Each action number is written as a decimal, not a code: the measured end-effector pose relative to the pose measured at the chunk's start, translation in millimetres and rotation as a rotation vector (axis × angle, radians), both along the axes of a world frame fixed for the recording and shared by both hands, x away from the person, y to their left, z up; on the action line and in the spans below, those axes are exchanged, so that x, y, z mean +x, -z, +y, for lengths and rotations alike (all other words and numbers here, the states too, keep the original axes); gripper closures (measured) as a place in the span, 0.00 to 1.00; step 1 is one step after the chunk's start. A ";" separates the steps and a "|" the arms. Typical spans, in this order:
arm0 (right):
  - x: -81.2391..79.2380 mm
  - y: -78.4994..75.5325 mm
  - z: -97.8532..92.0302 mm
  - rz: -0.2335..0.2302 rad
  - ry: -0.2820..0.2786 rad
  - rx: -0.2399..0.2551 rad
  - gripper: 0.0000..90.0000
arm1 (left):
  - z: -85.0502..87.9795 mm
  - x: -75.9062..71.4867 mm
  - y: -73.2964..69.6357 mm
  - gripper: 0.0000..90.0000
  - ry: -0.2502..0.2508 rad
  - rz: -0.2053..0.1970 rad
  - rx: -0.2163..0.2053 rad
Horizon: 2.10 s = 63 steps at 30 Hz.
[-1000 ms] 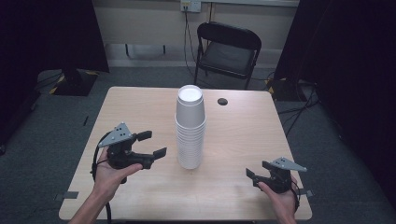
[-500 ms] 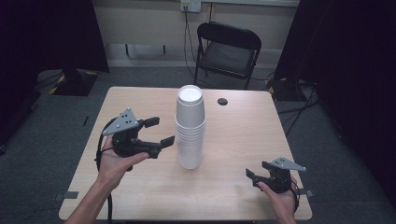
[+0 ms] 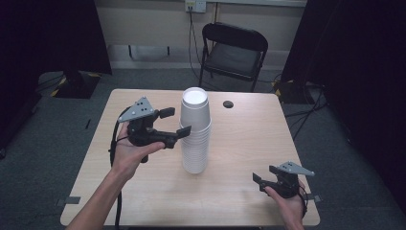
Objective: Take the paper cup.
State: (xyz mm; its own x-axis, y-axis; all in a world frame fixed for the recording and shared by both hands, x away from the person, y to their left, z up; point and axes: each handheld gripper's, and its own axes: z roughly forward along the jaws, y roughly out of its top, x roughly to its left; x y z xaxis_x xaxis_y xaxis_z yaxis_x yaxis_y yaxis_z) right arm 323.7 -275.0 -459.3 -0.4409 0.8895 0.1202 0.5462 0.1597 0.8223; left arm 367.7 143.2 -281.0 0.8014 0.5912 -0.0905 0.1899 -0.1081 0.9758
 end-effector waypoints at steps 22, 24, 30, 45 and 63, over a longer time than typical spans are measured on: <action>0.5 1.6 2.6 0.012 -0.020 0.005 0.23 | -34.0 36.2 -13.2 0.17 0.013 0.001 0.050; 0.9 1.7 2.8 0.016 -0.028 0.011 0.23 | -38.4 37.2 -12.4 0.17 0.013 -0.005 0.074; 1.1 1.6 2.8 0.018 -0.028 0.011 0.23 | -47.4 44.1 -10.9 0.17 0.010 0.009 0.075; 0.1 1.8 2.5 0.017 -0.028 0.015 0.23 | -58.0 47.3 -5.3 0.18 -0.006 0.004 0.104; 1.0 2.6 3.0 0.022 -0.026 0.010 0.23 | -56.2 46.8 -13.6 0.19 -0.012 -0.006 0.101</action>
State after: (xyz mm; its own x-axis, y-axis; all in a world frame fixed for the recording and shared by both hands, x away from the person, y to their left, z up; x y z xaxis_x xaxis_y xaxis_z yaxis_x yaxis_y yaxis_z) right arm 324.7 -272.0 -461.9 -0.4614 0.8763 0.1387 0.5600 0.1664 0.8116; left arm 414.5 86.9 -267.5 0.7947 0.6065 -0.0250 0.1861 -0.2041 0.9611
